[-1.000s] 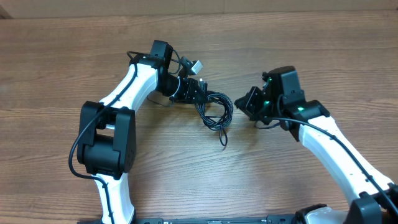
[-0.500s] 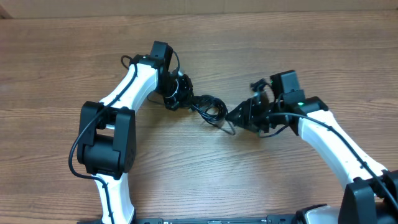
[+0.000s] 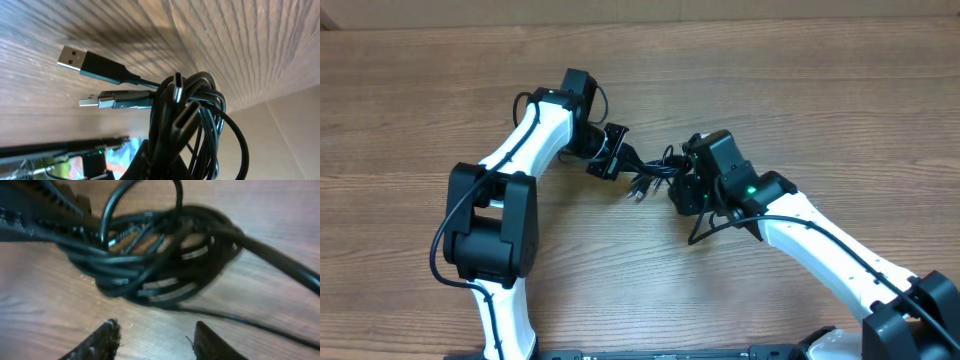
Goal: Untangle cables
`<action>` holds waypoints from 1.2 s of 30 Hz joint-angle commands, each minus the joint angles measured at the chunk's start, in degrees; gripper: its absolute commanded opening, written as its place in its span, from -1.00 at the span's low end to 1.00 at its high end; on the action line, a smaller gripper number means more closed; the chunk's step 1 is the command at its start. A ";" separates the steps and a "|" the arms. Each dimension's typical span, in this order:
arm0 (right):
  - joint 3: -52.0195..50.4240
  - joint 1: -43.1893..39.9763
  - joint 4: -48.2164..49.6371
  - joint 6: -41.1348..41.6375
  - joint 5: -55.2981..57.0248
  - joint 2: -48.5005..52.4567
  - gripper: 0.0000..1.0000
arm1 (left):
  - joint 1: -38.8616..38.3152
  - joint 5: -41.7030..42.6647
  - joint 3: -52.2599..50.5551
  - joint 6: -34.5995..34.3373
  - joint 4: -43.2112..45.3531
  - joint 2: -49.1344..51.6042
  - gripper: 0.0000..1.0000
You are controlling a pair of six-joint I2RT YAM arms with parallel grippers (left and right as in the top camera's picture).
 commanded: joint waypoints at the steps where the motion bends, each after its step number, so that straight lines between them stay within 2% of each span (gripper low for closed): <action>1: 0.44 1.44 1.46 -0.35 8.00 -1.46 0.01 | 0.42 7.61 1.40 -1.84 -0.09 -1.29 -0.92; 17: -0.37 1.75 6.23 -0.42 9.40 -0.46 0.05 | 0.42 11.47 1.40 -2.03 0.11 -1.29 -0.92; 19: -0.37 1.75 7.26 -0.39 9.40 -0.46 0.00 | 0.42 11.52 1.40 -2.01 0.09 -1.29 -0.92; 23: -0.37 1.75 7.19 -0.39 9.38 -0.46 -0.31 | 0.42 13.49 1.40 -1.97 0.11 -1.29 -0.92; 25: -0.37 1.75 7.21 -0.42 9.38 -0.46 -0.31 | 0.42 14.03 1.40 -1.97 0.11 -1.29 -0.92; 28: -0.37 1.75 7.54 -0.72 9.38 -0.46 -0.18 | 0.42 14.03 1.40 -1.95 0.11 -1.29 -0.92; 32: -0.37 1.75 8.48 -5.68 9.38 -0.46 -0.14 | 0.42 14.01 1.40 -1.77 0.11 -1.29 -0.92; 36: -0.37 1.75 8.59 -13.97 9.35 -0.46 -0.18 | 0.42 14.03 1.40 -1.77 0.11 -1.29 -0.91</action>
